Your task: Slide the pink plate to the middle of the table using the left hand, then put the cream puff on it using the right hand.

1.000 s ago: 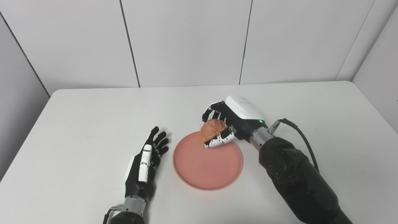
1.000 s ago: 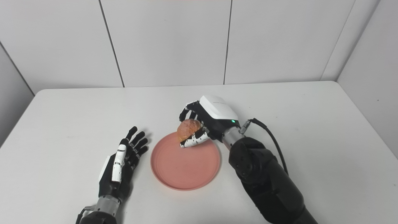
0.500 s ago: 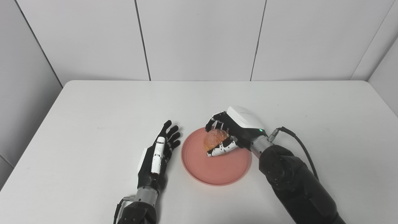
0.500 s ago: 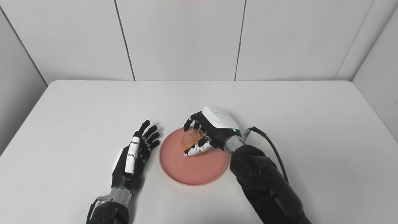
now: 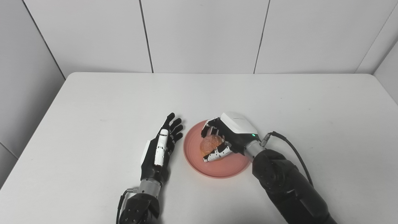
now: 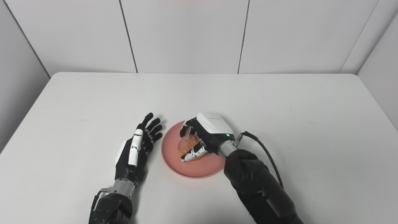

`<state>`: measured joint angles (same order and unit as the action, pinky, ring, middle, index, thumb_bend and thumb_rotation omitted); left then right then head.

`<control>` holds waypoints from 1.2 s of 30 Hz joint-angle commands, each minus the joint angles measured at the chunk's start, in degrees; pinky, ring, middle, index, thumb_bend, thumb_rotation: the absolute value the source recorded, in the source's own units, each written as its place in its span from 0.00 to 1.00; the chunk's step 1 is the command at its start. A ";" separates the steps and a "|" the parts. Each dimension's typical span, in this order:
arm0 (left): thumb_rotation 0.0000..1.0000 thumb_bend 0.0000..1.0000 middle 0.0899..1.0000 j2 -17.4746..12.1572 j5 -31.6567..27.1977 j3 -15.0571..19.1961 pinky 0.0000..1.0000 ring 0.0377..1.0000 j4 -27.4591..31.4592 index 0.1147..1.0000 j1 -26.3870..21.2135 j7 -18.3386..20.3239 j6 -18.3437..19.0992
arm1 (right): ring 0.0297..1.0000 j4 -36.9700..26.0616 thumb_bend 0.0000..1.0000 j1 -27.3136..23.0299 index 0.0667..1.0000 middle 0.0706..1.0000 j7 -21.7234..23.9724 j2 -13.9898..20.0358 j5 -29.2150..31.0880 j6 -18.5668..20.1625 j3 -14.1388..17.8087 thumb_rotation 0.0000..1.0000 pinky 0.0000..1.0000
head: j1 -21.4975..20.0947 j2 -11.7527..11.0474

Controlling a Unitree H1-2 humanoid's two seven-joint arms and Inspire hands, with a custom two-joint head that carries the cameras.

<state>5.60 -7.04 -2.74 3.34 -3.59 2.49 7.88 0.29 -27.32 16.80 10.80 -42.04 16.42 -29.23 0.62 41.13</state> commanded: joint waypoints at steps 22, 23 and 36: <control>1.00 0.43 0.89 0.36 0.38 -0.16 0.89 0.90 -1.67 0.89 1.72 -0.75 4.47 | 0.57 -5.65 0.69 -1.04 0.63 0.63 3.26 1.14 -4.40 -0.73 0.16 0.21 0.46 | -0.13 0.57; 1.00 0.43 0.89 0.40 0.35 -0.13 0.89 0.89 -1.69 0.89 1.72 -0.77 4.37 | 0.55 -6.23 0.75 -1.04 0.69 0.64 3.71 1.21 -4.77 -0.49 0.31 0.26 0.42 | -0.13 0.57; 1.00 0.43 0.89 0.55 0.15 0.26 0.88 0.88 -1.96 0.87 1.77 -0.62 3.98 | 0.77 -9.84 0.87 -0.98 0.95 0.86 5.70 1.37 -5.19 -1.13 2.83 0.53 0.54 | -0.63 0.49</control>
<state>6.00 -7.06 -2.45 3.44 -3.64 2.50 8.18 -7.08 -26.58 23.05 12.32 -47.52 15.96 -27.41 -0.09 41.57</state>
